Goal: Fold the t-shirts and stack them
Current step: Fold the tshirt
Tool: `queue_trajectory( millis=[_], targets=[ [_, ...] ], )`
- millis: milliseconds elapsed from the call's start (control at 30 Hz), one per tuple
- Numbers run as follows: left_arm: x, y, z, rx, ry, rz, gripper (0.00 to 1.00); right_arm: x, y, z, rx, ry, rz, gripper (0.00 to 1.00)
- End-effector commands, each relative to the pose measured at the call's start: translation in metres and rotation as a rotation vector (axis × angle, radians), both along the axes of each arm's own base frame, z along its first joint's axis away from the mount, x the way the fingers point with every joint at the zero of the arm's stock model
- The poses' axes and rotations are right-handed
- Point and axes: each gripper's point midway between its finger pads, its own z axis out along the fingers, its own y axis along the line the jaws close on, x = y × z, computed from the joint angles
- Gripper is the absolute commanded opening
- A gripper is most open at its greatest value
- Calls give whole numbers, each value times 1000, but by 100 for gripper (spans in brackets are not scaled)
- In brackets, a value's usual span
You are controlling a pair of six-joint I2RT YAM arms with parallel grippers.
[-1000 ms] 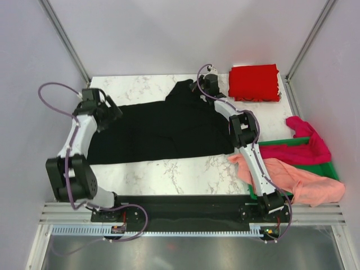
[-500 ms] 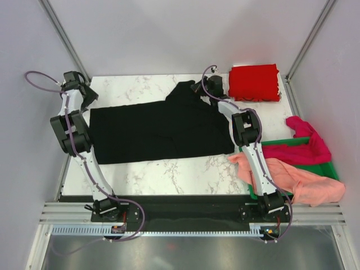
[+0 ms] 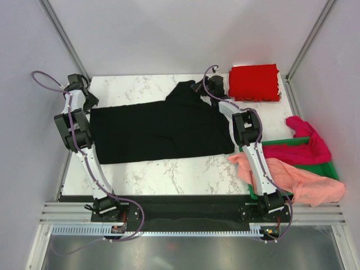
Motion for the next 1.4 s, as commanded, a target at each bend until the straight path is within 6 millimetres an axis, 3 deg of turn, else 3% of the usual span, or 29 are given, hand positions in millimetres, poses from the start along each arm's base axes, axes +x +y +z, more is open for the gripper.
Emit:
queue_trajectory(
  millis=[0,367,567,667,700,833,933,1000,1067,1100,1133,1167,1200,1233,1267,1300,1333,1367],
  targets=[
    [2,7,-1,26,11,-7,61,4,0,37,34,-62,13,0],
    [-1,5,-9,29,68,-1,56,4,-5,36,54,-53,9,0],
    [-1,-10,-19,-12,98,-26,56,5,-9,38,77,-55,4,0],
    [-3,-22,-35,-49,132,-53,43,4,-12,36,81,-51,3,0],
    [-2,-22,-38,-54,137,-55,33,4,-13,38,81,-53,2,0],
    [4,-22,-34,-45,125,-73,14,2,-10,39,90,-63,20,0],
    [3,-26,-33,-65,125,-87,5,-8,1,56,146,-105,107,0],
    [2,-32,-30,-94,119,-103,2,-18,8,110,206,-226,182,0],
    [1,-37,-19,-110,105,-116,2,-34,11,125,180,-260,240,0],
    [0,-40,-15,-121,99,-123,2,-44,11,164,184,-321,263,0],
    [-3,-43,-13,-127,100,-128,2,-61,12,160,184,-320,303,0],
    [-3,-43,-1,-124,81,-127,2,-71,12,170,187,-338,319,0],
    [-4,-43,4,-118,77,-124,2,-86,12,204,181,-399,336,0],
    [-10,-44,3,-125,85,-113,2,-96,12,192,163,-362,346,0],
    [-12,-44,14,-117,73,-110,2,-105,14,196,145,-362,372,0],
    [-18,-44,15,-119,80,-104,2,-115,14,215,116,-399,383,0],
    [-21,-46,16,-125,81,-106,2,-123,12,198,97,-338,387,0],
    [-23,-46,20,-127,75,-105,2,-135,10,216,93,-362,398,0]
  ],
)
